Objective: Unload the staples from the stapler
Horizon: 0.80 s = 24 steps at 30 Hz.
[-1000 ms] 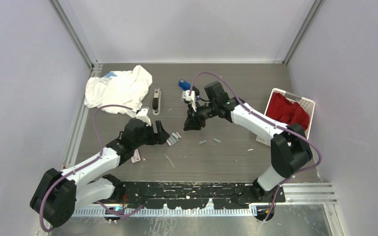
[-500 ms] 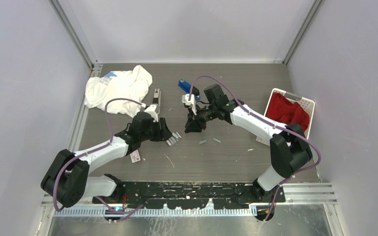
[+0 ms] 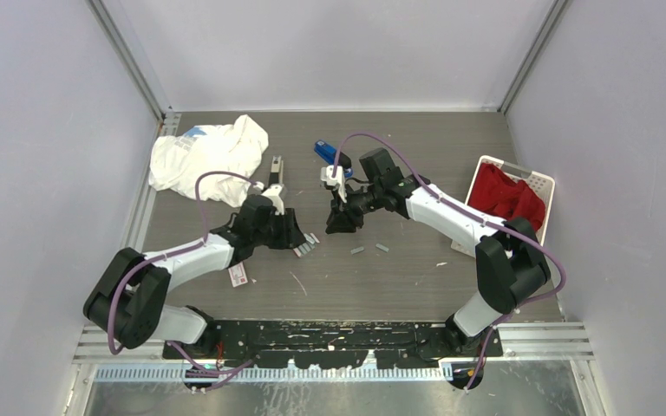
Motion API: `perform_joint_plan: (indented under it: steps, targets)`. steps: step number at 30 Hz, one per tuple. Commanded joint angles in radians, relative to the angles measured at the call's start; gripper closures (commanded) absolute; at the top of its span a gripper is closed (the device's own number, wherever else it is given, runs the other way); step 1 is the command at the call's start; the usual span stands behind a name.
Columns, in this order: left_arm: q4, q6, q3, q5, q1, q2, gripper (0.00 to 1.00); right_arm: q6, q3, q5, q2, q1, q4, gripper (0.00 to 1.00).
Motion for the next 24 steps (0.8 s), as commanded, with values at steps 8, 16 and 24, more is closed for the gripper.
perform_joint_plan:
  steps: [8, 16, 24]
  targets:
    - [0.055, 0.018, 0.042, 0.036, 0.007, 0.007, 0.55, -0.017, 0.0, -0.005, -0.034, 0.003, 0.024, 0.68]
    - [0.057, 0.017, 0.042, 0.049, 0.006, 0.011, 0.56, -0.017, 0.0, -0.005, -0.034, 0.003, 0.024, 0.68]
    - [0.063, 0.015, 0.039, 0.054, 0.006, 0.011, 0.56, -0.017, -0.002, -0.003, -0.033, 0.003, 0.024, 0.68]
